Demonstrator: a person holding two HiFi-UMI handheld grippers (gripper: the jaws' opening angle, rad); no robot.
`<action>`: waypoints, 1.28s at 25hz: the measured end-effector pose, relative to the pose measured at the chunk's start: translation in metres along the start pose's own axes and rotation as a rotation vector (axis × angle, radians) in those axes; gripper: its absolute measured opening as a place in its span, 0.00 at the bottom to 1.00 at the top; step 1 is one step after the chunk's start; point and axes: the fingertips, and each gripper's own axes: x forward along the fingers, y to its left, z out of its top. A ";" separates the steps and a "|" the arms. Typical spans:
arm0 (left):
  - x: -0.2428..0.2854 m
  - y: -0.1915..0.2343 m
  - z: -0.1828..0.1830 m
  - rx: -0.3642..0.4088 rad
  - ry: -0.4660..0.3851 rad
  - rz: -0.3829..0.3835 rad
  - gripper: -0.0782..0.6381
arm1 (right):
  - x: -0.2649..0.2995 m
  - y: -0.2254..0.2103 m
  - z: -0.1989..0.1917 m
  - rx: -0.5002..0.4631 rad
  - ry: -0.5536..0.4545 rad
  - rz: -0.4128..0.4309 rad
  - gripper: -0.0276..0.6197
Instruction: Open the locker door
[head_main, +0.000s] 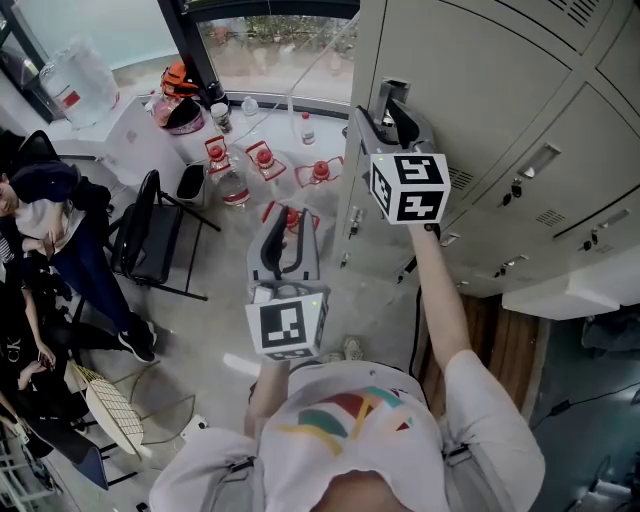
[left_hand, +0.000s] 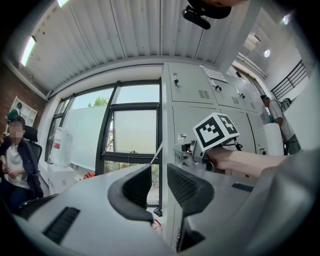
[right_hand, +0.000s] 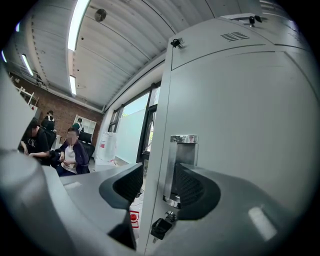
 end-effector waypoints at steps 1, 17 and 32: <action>0.000 0.000 -0.001 0.000 0.005 -0.001 0.23 | 0.001 0.000 -0.001 0.001 0.003 0.001 0.33; 0.000 0.009 -0.001 0.007 0.008 0.003 0.23 | 0.006 -0.001 -0.003 0.002 0.012 -0.022 0.32; -0.002 0.007 0.001 0.003 0.007 -0.038 0.23 | -0.017 0.009 -0.001 -0.024 0.015 -0.048 0.24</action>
